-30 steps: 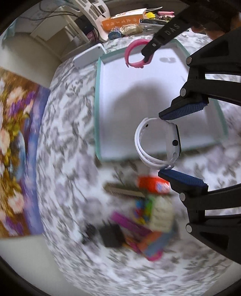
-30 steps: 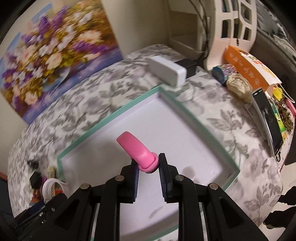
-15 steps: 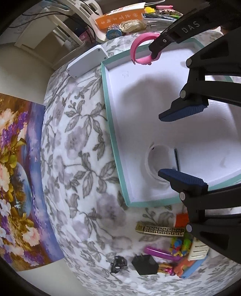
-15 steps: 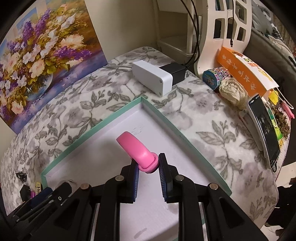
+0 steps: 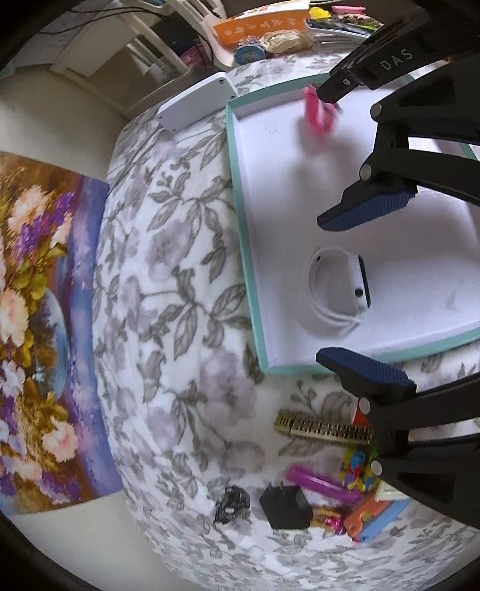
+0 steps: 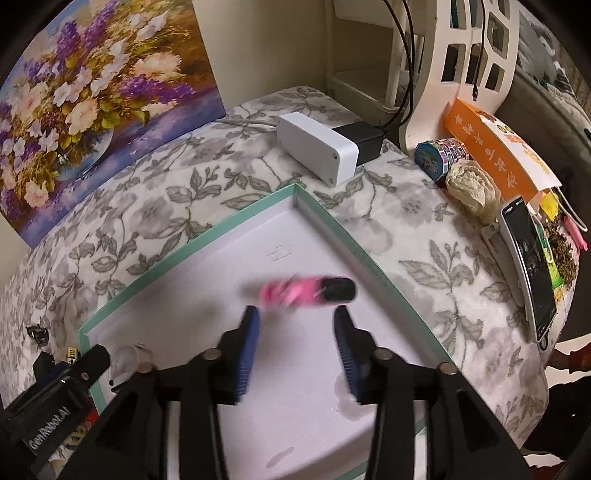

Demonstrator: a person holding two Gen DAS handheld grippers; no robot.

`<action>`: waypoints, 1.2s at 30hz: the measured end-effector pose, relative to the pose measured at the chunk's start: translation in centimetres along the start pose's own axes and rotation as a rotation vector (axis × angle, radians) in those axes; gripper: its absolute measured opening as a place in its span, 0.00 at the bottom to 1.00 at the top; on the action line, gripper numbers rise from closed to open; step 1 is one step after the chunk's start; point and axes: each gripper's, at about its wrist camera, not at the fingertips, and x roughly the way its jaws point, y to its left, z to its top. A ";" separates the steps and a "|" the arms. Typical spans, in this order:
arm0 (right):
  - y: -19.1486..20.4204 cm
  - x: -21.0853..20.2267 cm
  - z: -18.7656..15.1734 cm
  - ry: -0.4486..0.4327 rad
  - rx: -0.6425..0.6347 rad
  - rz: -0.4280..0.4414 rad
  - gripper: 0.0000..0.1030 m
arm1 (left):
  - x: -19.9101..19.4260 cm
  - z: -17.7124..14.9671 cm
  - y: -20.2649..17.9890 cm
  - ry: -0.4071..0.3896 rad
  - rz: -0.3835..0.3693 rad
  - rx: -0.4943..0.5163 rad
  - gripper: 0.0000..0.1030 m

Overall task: Organize rigid objects
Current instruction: 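Carry both items into the teal tray and open both tools, then move the left tool to the white cube charger and grasp it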

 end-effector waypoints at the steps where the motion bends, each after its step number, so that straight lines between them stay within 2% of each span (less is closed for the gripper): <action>1: 0.1 -0.1 -0.1 -0.002 -0.003 -0.005 0.53 | -0.2 0.0 0.4 -0.006 0.005 -0.009 0.77; 5: 0.3 -0.7 -0.4 -0.010 -0.009 -0.012 0.64 | -0.9 -0.3 1.9 -0.022 0.016 -0.043 0.87; 7: 0.5 -1.1 -0.8 -0.018 -0.019 -0.021 0.67 | -1.3 -0.5 2.8 -0.038 0.026 -0.063 1.00; 9: 0.6 -1.3 -1.1 -0.022 -0.024 -0.022 0.80 | -1.7 -0.8 3.6 -0.053 0.029 -0.078 1.00; 11: 0.7 -1.5 -1.4 -0.022 -0.026 -0.015 0.83 | -2.1 -1.0 4.3 -0.061 0.037 -0.097 1.00; 23: 2.9 -3.9 -3.9 -0.050 -0.112 0.001 0.85 | -5.5 -3.2 9.0 -0.134 0.041 -0.213 1.00; 32: 5.9 -7.0 -5.9 -0.070 -0.184 0.091 0.85 | -10.2 -4.6 11.8 -0.300 0.098 -0.240 1.00; 36: 7.9 -8.2 -7.1 -0.059 -0.208 0.171 0.85 | -11.8 -5.6 12.8 -0.352 0.111 -0.249 1.00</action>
